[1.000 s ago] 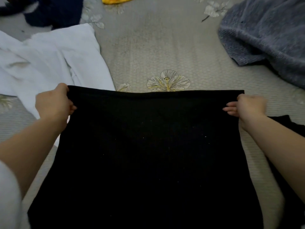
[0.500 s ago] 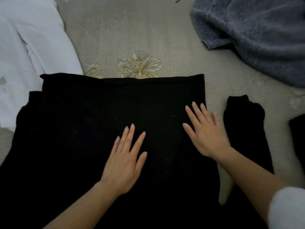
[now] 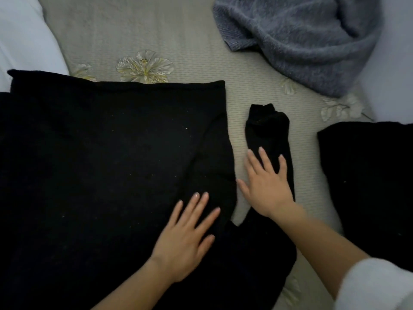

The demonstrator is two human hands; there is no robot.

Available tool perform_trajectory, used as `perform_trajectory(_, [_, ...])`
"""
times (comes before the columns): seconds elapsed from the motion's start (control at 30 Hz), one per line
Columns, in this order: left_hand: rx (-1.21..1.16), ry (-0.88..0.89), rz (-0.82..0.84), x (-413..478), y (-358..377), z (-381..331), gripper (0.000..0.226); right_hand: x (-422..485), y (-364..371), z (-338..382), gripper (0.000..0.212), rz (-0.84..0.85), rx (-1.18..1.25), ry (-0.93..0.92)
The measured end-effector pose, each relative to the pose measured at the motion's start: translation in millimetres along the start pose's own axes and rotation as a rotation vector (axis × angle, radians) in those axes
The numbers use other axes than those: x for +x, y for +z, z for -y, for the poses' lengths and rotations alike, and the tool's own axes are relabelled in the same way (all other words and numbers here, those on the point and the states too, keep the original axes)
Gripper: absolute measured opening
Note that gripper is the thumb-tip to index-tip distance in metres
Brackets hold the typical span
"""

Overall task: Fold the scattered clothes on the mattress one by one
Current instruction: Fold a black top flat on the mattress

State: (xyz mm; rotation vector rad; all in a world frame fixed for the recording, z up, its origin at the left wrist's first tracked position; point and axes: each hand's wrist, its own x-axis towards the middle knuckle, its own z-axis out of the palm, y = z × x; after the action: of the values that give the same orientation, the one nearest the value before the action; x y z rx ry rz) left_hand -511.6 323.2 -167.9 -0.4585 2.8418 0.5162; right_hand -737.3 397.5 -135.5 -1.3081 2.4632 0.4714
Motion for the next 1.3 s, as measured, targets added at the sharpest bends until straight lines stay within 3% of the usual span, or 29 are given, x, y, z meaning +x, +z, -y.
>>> perform_trajectory(0.07, [-0.008,-0.027,0.039,-4,12,-26,0.06,-8,-2,-17,0.06,-0.089,0.18,0.141])
perform_trajectory(0.13, [-0.026,-0.103,0.053,-6,16,-40,0.06,-15,3,-36,0.061,-0.233,0.472,0.401])
perform_trajectory(0.2, [-0.035,-0.127,0.041,-6,18,-45,0.061,-18,10,-51,0.065,-0.194,0.694,0.663])
perform_trajectory(0.3, [-0.026,-0.121,0.057,-6,23,-44,0.062,-15,21,-55,0.053,-0.086,0.859,0.673])
perform_trajectory(0.37, [-0.037,-0.136,0.075,-7,20,-46,0.065,-13,15,-50,0.029,-0.133,1.241,0.667])
perform_trajectory(0.43, [-0.119,-0.165,0.079,-5,12,-52,0.07,-18,0,-57,0.009,-0.267,1.638,0.752])
perform_trajectory(0.53, [-0.267,-0.273,0.076,-8,-2,-70,0.075,-47,-22,-88,0.004,-0.532,2.004,0.795])
perform_trajectory(0.6, [-0.299,-0.277,0.008,-15,-6,-92,0.075,-79,-32,-110,0.006,-0.65,2.034,0.763])
perform_trajectory(0.7, [-0.292,-0.079,-0.028,-31,2,-133,0.077,-118,-31,-124,0.017,-0.591,2.062,0.731])
perform_trajectory(0.77, [-0.211,0.005,0.074,-38,18,-154,0.081,-128,-21,-127,0.014,-0.5,2.087,0.798])
perform_trajectory(0.83, [-0.158,-0.036,0.157,-40,34,-165,0.086,-132,-19,-128,0.027,-0.444,2.17,0.869])
perform_trajectory(0.9, [-0.17,-0.101,0.212,-35,31,-170,0.076,-134,-18,-129,0.035,-0.442,2.172,0.925])
perform_trajectory(1.07, [-0.224,-0.117,0.194,-12,8,-165,0.036,-135,-32,-123,0.029,-0.542,1.937,0.964])
perform_trajectory(1.13, [-0.267,-0.053,0.174,-17,-1,-161,0.028,-136,-41,-116,0.009,-0.603,1.808,0.973])
perform_trajectory(1.3, [-0.537,-0.032,0.168,-43,4,-157,0.015,-115,-60,-84,0.019,-0.815,1.469,1.036])
